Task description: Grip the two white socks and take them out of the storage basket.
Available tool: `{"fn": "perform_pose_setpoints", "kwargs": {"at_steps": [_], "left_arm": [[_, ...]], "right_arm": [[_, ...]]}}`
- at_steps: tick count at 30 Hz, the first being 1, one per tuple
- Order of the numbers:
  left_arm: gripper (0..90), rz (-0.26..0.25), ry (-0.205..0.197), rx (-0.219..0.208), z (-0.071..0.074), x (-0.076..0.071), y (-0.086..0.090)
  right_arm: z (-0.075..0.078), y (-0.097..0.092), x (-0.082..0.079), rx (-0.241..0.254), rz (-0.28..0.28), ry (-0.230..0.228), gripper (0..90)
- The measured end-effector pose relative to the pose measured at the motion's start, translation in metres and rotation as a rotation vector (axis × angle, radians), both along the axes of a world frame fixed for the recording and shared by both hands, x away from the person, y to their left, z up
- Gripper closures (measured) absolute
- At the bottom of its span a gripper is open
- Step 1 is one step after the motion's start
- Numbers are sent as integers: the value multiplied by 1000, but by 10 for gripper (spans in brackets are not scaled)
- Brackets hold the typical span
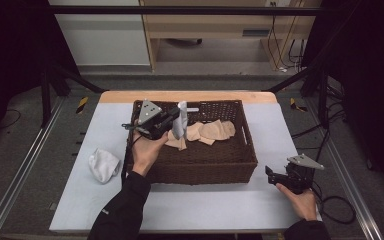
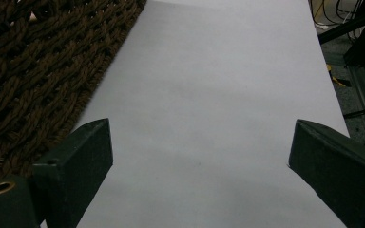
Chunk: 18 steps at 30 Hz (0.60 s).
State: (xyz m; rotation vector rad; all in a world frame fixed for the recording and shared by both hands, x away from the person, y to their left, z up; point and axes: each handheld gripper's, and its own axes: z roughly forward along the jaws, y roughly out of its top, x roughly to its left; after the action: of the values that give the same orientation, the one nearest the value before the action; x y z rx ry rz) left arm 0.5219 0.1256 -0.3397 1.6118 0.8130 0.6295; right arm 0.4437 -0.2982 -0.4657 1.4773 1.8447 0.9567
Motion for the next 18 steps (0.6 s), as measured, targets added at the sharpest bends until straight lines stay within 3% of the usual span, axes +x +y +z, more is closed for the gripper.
{"fn": "perform_pose_setpoints", "kwargs": {"at_steps": [5,9,18], "left_arm": [[880,-6,-41,-53,17,-10,8],[880,-3,-62,-54,26,-16,14],[880,13,-120,-126,54,-39,43]], "right_arm": [[0,0,0,0,-1,0,76],[0,0,0,-1,0,0,76],[0,0,0,-1,-2,0,76]]}}
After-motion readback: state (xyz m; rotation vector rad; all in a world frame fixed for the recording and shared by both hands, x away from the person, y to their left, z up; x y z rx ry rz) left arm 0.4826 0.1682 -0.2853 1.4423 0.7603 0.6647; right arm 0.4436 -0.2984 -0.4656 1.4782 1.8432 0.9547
